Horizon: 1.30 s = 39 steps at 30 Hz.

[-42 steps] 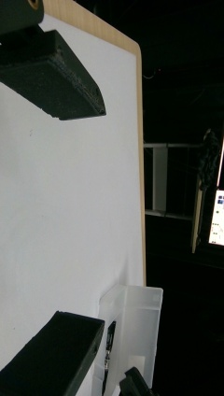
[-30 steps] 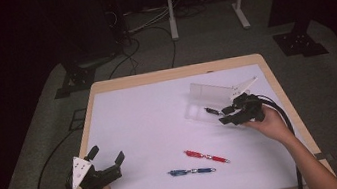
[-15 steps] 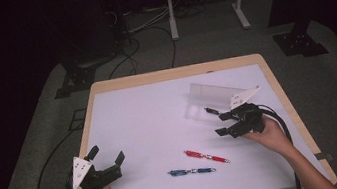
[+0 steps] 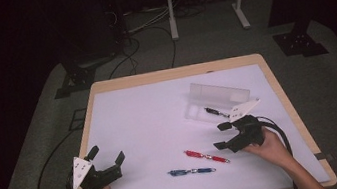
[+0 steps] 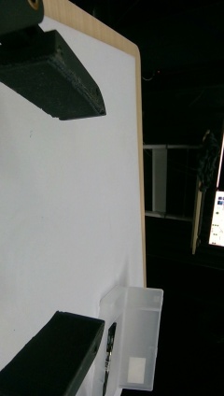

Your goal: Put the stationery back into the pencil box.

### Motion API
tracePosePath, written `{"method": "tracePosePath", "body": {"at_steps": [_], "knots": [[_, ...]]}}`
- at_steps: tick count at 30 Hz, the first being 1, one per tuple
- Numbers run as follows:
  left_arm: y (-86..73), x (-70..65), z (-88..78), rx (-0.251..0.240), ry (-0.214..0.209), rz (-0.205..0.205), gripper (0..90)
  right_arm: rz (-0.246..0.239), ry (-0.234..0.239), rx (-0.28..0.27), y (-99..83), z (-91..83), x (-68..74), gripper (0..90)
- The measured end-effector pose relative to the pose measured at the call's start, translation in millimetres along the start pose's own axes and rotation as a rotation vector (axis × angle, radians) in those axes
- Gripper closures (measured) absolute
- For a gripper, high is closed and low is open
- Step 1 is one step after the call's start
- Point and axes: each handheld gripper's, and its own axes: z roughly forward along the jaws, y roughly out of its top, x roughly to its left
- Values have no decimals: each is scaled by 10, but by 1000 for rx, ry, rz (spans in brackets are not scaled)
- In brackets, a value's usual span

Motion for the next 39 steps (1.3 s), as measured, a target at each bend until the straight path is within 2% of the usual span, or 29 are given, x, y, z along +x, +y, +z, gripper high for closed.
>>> {"method": "tracePosePath", "body": {"at_steps": [5,6,10,16,19,20,23,24,27,28,39], "knots": [[0,0,-2,1,1,3,4,-32,-2,-4,-17,59,118,245],[0,-1,-2,3,2,4,3,-36,3,3,-29,99,159,221],[0,-1,-2,3,1,5,4,-40,27,23,-42,166,208,217],[0,0,-3,1,2,5,4,-52,31,29,-44,228,244,220],[0,-2,-3,1,2,6,3,-58,12,31,-66,268,263,245],[0,-2,-3,2,2,7,4,-64,9,38,-80,308,271,307],[0,-2,-4,2,2,7,3,-60,10,45,-79,344,275,320],[0,-2,-4,2,3,8,4,-58,12,49,-77,369,277,374],[0,-2,-4,2,2,7,3,-57,11,57,-79,401,272,403],[0,-2,-4,2,2,7,4,-54,10,71,-86,432,266,458],[0,0,-4,0,2,5,4,-47,-9,117,-120,560,257,563]]}}
